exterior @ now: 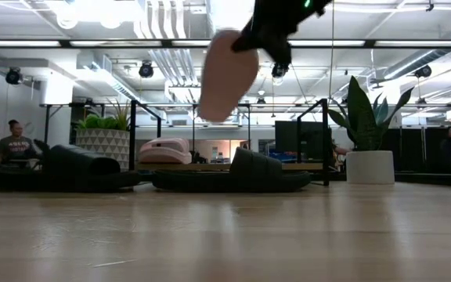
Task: Pick and place slides into the shelf
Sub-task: Put the pink slides on the shelf
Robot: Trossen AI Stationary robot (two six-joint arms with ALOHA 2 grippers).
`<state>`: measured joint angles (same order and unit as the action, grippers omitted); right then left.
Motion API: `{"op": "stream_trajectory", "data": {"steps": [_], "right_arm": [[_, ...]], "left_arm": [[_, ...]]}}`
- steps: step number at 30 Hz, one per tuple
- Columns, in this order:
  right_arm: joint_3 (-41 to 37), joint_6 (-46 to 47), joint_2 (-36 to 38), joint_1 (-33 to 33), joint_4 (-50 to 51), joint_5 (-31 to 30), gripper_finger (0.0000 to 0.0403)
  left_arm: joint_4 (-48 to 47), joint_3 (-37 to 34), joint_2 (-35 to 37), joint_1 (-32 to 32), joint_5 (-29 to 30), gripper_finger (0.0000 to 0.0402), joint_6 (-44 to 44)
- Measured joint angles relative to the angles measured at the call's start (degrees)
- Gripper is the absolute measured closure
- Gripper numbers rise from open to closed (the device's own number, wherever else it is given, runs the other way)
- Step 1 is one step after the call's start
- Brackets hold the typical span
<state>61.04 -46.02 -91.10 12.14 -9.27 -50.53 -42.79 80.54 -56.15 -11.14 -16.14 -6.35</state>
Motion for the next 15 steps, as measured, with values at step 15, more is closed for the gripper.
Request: {"op": "stream_trajectory", "data": {"steps": [15], "right_arm": [[0.26,-0.53,-10.23,-10.83,-10.22,3.39,0.0384]], "left_arm": [[0.22,-4.99,3.09,-0.02,5.13,0.0175,0.02]]}}
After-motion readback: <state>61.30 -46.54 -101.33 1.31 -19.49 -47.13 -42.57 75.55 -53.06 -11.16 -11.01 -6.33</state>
